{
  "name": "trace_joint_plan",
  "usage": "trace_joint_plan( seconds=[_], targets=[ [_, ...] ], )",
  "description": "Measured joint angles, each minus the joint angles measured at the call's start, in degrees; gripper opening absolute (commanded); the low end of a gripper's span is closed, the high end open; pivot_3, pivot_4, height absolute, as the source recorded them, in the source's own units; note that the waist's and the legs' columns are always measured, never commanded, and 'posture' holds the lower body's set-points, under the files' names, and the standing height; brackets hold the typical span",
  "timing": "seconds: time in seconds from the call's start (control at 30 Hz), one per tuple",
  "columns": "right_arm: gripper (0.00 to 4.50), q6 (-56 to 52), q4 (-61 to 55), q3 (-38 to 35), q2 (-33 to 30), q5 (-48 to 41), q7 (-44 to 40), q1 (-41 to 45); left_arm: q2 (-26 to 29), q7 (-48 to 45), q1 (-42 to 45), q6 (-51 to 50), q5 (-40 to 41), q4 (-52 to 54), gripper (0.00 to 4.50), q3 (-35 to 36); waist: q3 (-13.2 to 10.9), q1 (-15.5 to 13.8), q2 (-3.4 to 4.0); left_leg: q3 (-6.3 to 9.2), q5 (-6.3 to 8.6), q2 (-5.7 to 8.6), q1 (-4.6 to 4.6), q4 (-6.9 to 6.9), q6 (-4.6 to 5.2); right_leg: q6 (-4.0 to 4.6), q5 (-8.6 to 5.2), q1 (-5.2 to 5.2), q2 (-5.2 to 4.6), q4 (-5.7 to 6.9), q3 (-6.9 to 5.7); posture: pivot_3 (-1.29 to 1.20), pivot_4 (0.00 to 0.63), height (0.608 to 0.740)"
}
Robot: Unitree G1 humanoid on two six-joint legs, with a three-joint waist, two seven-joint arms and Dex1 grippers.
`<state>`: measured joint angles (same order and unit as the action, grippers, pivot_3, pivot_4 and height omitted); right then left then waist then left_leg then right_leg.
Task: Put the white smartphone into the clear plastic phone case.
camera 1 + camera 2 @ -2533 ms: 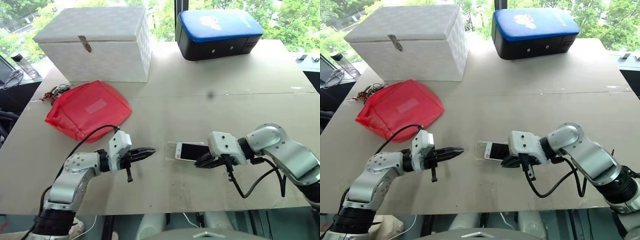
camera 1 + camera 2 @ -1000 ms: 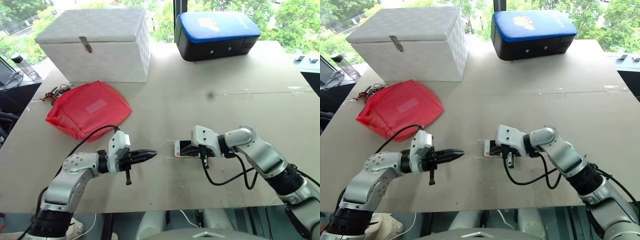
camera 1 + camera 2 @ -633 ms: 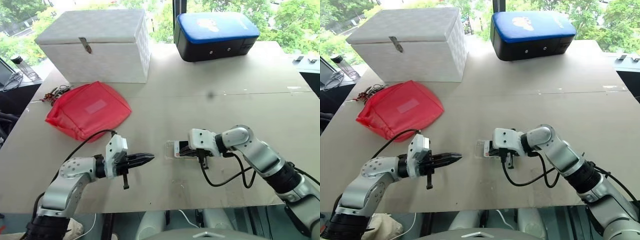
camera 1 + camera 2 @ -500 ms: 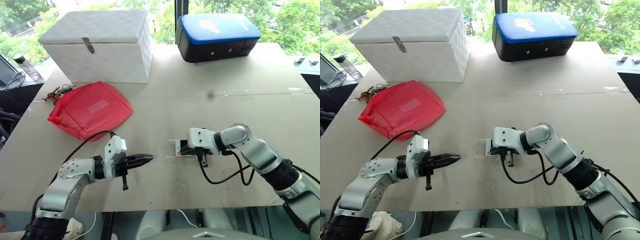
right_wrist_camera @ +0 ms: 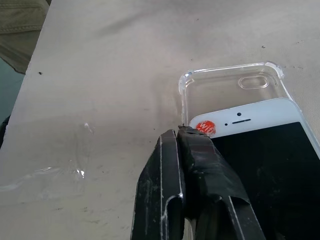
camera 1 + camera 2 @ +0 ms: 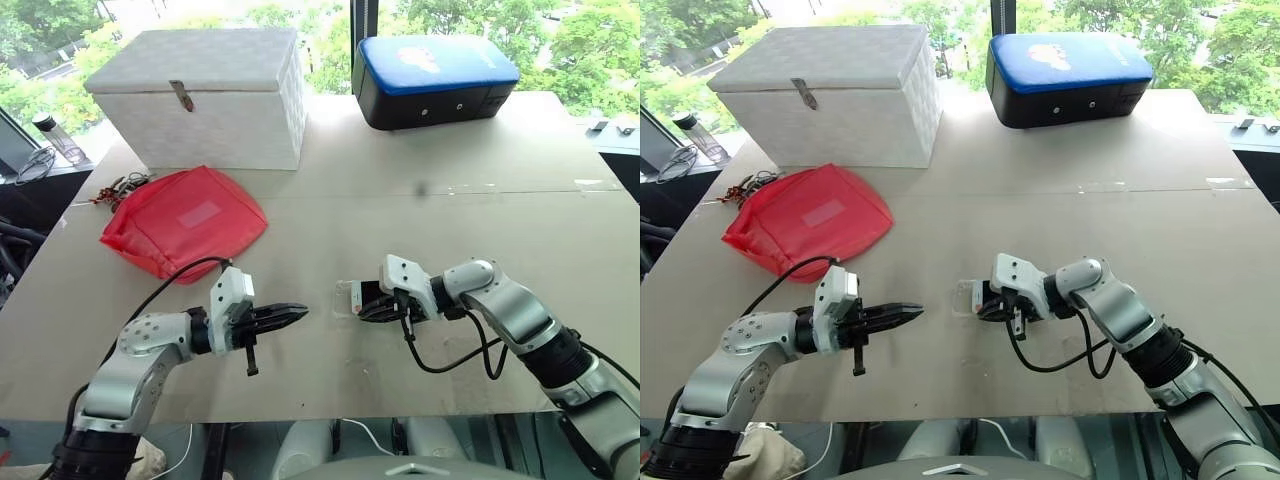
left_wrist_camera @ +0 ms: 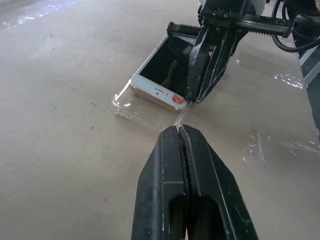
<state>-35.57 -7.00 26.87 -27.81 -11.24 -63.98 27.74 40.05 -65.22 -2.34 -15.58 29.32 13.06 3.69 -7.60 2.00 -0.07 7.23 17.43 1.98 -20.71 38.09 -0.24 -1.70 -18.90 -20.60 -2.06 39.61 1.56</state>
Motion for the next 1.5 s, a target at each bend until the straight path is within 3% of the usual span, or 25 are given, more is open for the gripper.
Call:
trace_joint_plan(
  seconds=[0.33,0.67,0.93,1.2,1.33,1.5],
  targets=[
    [0.02,-8.64,-6.95,-11.29,1.14,-7.72,7.07,-0.50,-1.08,1.29,1.28,0.04,-1.01,-0.05,0.00,-1.33,-0.49,0.34,0.15,-0.04,-0.16,0.00,-0.82,0.00,-0.27,0.00,0.00,-0.80,0.01,0.12,0.05,0.00,0.150,0.740],
    [0.02,0.59,-0.64,2.26,-0.68,4.89,9.03,4.89,-1.78,1.33,3.29,0.11,-1.18,-0.42,0.00,-2.06,-0.44,0.48,0.10,-0.10,-0.16,0.00,-1.01,0.11,-0.29,0.00,0.01,-1.02,0.03,0.19,0.07,0.00,0.150,0.740],
    [0.02,3.84,1.94,3.89,-0.64,7.27,8.68,5.07,-1.62,1.97,1.93,0.11,-1.27,-0.35,0.00,-2.05,-0.27,0.18,0.05,-0.08,0.00,-0.01,0.05,-0.04,-0.01,0.00,0.00,0.03,0.01,-0.05,0.06,0.00,0.150,0.740],
    [0.02,-3.45,-2.92,-4.99,1.48,0.03,9.94,-0.49,-1.69,4.21,2.41,0.13,-3.79,-0.46,0.00,-2.17,-0.43,-0.34,0.09,0.05,-0.10,0.00,-0.33,-0.04,-0.18,0.00,0.00,-0.19,0.00,-0.14,-0.03,0.00,0.150,0.740],
    [0.02,-10.63,-10.94,-12.26,3.06,-5.11,14.38,0.39,-1.67,4.12,4.65,0.13,-5.22,-2.00,0.00,-3.24,-0.57,-0.04,0.13,0.03,-0.17,0.01,-1.20,0.14,-0.30,0.00,0.01,-1.11,0.02,0.17,-0.01,0.00,0.150,0.740],
    [0.02,-16.08,-19.40,-16.68,-1.31,-6.39,18.58,1.74,-1.64,3.60,7.11,0.32,-6.90,-4.81,0.00,-4.72,-0.58,0.02,0.12,0.04,-0.16,0.03,-1.27,0.07,-0.29,0.00,0.01,-1.14,-0.01,0.09,-0.06,0.00,0.150,0.740]
  ],
)
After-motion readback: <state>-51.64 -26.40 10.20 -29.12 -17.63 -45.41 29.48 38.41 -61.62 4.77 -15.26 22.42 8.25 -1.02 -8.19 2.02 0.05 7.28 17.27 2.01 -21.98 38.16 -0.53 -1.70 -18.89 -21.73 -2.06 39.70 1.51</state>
